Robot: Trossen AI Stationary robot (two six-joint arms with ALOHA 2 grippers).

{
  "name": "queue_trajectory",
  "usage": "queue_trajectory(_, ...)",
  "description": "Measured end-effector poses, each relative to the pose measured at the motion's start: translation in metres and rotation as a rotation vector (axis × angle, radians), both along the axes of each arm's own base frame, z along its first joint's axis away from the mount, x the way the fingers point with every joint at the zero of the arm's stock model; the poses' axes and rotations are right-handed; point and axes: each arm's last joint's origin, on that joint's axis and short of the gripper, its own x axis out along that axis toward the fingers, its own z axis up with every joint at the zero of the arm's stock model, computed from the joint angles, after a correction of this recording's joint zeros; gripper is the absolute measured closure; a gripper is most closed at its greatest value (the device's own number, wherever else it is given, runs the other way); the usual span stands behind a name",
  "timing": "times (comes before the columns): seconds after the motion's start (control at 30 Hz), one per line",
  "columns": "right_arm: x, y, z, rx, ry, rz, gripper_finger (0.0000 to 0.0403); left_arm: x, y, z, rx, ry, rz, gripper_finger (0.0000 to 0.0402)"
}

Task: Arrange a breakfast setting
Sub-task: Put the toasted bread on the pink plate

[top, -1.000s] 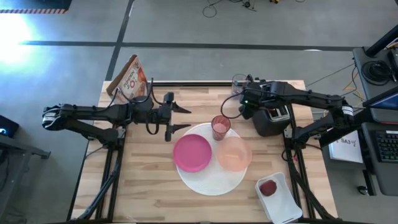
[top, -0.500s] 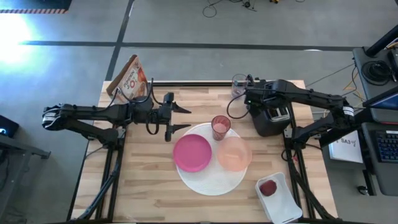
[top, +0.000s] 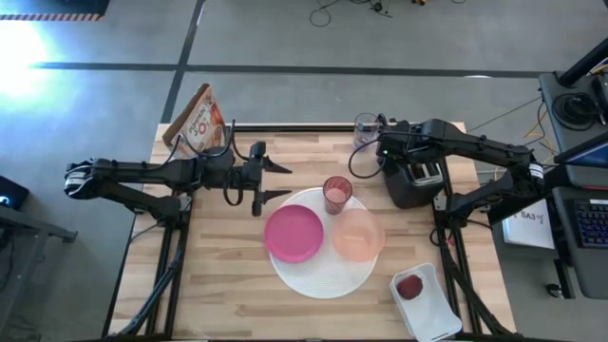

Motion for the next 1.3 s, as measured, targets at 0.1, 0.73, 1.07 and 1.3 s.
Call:
queue_trajectory(0.1,0.000,0.000,0.000,0.000,-0.001,0.000,0.0305,0.000,0.000,0.000,0.000,0.002,0.000,0.0179)
queue_trajectory(0.73,0.003,-0.001,0.015,-0.028,-0.077,0.047,0.0305,0.000,0.000,-0.002,-0.001,0.020,0.000,0.0179)
queue_trajectory(1.07,0.003,0.001,0.014,0.022,-0.086,0.054,0.0285,-0.001,0.000,-0.004,-0.001,0.044,-0.001,0.0179)
queue_trajectory(1.3,0.001,0.002,0.006,0.038,-0.047,0.029,0.0258,-0.001,0.000,-0.004,0.019,0.046,-0.005,0.0179)
